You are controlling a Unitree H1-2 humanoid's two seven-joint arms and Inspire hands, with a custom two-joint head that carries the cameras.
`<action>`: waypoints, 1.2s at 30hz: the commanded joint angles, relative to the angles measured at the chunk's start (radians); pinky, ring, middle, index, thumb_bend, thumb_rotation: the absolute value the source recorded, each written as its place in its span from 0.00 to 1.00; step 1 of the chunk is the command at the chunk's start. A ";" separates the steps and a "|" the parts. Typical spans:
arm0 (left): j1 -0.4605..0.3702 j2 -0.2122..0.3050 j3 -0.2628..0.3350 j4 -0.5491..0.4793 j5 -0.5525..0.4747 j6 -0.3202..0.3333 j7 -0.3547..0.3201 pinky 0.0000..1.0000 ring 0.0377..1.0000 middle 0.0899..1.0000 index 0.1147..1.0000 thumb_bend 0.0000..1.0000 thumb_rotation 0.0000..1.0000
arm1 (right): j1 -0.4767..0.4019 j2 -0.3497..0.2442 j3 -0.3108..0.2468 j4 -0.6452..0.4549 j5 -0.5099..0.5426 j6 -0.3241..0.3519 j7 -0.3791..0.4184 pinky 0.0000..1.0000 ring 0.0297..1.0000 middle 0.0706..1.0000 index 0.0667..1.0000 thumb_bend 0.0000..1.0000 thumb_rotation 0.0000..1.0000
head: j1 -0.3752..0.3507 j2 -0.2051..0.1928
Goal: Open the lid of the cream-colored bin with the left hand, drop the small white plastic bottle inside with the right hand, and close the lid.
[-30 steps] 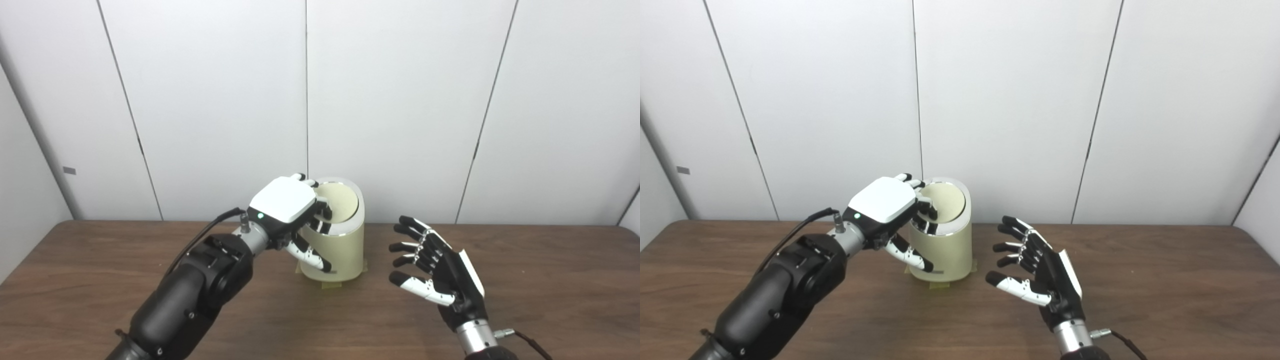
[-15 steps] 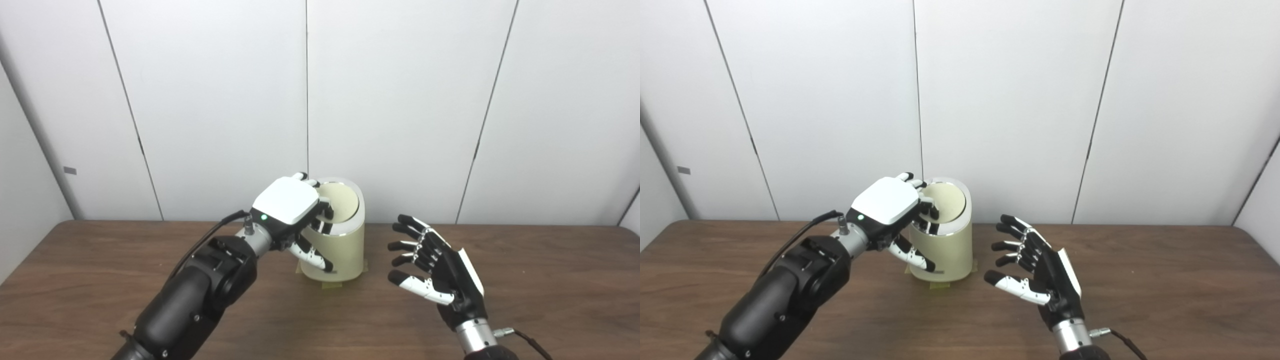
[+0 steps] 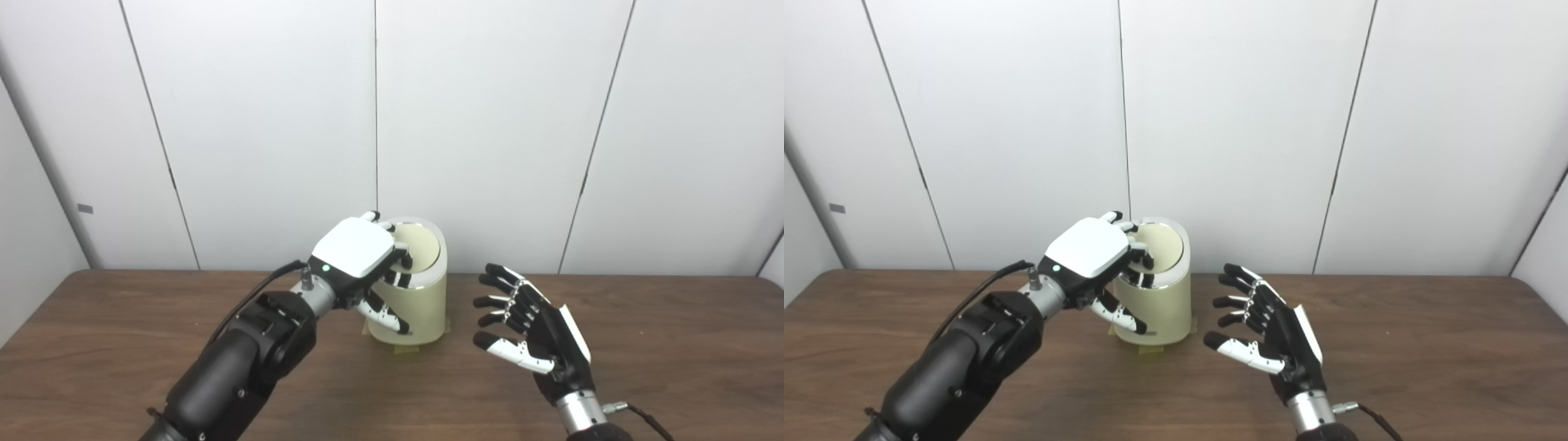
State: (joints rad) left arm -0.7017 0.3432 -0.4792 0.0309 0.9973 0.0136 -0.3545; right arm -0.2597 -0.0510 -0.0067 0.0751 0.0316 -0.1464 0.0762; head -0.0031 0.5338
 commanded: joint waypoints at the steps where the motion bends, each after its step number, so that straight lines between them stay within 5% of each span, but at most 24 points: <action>1: -0.019 -0.020 -0.008 -0.028 -0.027 -0.038 -0.004 1.00 0.92 0.71 0.70 0.93 0.43 | -0.036 0.002 0.001 -0.037 -0.003 -0.009 -0.007 0.52 0.66 0.77 0.78 0.83 0.33 | 0.000 0.001; 18: -0.018 -0.026 0.008 -0.026 -0.017 -0.062 0.010 1.00 0.91 0.70 0.68 0.93 0.44 | -0.036 0.002 0.003 -0.048 0.000 0.003 -0.005 0.51 0.64 0.76 0.78 0.83 0.31 | -0.001 0.008; 36: -0.002 -0.036 0.032 0.040 -0.053 -0.009 -0.035 1.00 0.89 0.73 0.71 0.93 0.41 | -0.032 -0.005 0.001 -0.060 -0.010 0.013 -0.002 0.50 0.64 0.75 0.77 0.81 0.33 | -0.002 0.014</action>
State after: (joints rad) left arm -0.6872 0.3031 -0.4557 0.0438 0.9511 -0.0179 -0.3683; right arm -0.2595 -0.0522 -0.0040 0.0455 0.0175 -0.1219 0.0766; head -0.0046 0.5476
